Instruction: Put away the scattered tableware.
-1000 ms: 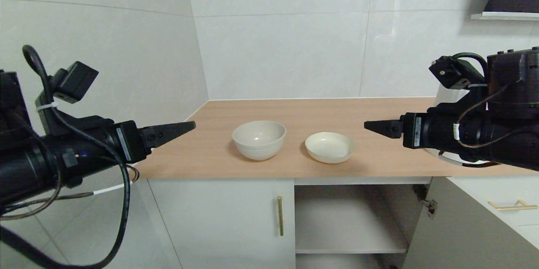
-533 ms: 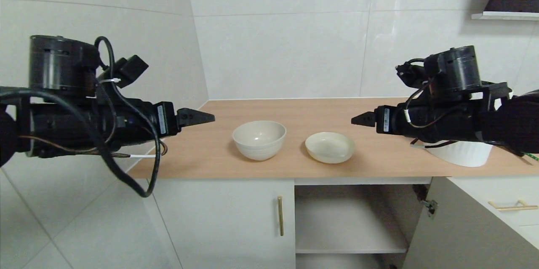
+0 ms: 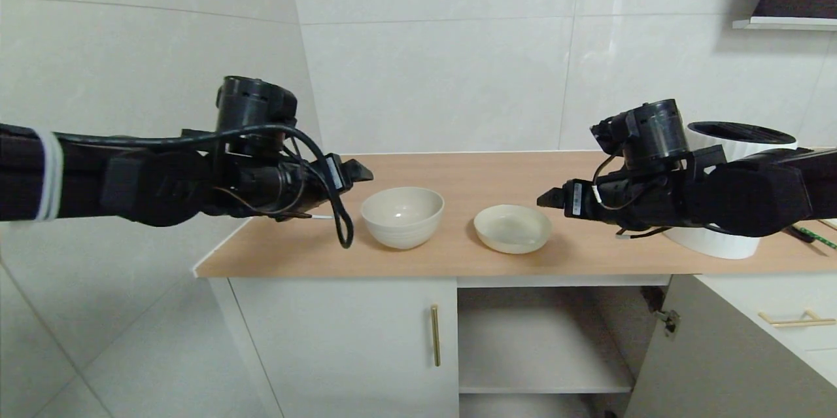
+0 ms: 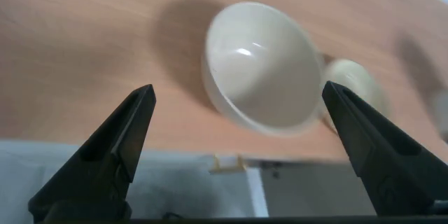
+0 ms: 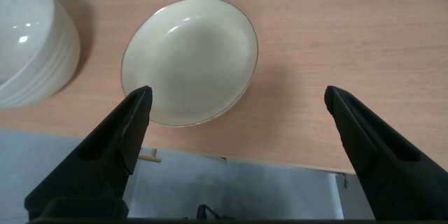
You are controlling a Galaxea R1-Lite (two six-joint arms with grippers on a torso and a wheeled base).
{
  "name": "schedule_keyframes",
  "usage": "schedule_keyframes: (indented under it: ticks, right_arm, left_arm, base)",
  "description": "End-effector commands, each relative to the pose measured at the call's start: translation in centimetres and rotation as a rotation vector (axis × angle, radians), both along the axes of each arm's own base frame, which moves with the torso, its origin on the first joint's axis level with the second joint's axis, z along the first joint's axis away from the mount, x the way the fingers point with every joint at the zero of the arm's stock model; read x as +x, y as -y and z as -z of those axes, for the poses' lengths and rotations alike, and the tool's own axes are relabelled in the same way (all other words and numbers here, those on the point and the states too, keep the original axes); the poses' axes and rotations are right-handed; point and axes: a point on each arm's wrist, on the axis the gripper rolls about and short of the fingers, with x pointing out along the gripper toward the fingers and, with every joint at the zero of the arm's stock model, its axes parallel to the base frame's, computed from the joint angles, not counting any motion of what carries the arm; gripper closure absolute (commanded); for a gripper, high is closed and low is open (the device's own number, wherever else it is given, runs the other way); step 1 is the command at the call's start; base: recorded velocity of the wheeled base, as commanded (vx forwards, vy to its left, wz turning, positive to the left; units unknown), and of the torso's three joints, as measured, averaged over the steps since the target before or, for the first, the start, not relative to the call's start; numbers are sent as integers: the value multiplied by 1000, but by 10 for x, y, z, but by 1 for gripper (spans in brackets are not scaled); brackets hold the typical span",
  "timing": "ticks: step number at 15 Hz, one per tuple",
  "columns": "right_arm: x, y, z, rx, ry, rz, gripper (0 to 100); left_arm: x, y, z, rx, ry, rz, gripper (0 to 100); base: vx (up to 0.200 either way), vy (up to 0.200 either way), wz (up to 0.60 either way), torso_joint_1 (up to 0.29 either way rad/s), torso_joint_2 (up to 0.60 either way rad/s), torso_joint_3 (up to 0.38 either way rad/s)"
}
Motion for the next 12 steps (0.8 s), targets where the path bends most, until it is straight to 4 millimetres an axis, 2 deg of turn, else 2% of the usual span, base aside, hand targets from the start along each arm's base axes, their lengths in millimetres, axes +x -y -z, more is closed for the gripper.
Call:
schedule_keyframes:
  ticks: [1,5,12]
  right_arm:
    - [0,0,2,-2,-4,0,0]
    - [0,0,2,-2,-5,2,0]
    - [-1,0,1,1,-3,2,0]
  left_arm:
    - [24,15,34,26,-49,-11,0]
    - [35,18,53,35,-73,-12,0]
    - [37,21,59,38,-88,-6,0]
  base:
    - [0,0,0,0,0,0]
    - [0,0,0,0,0,0]
    - [0,0,0,0,0,0]
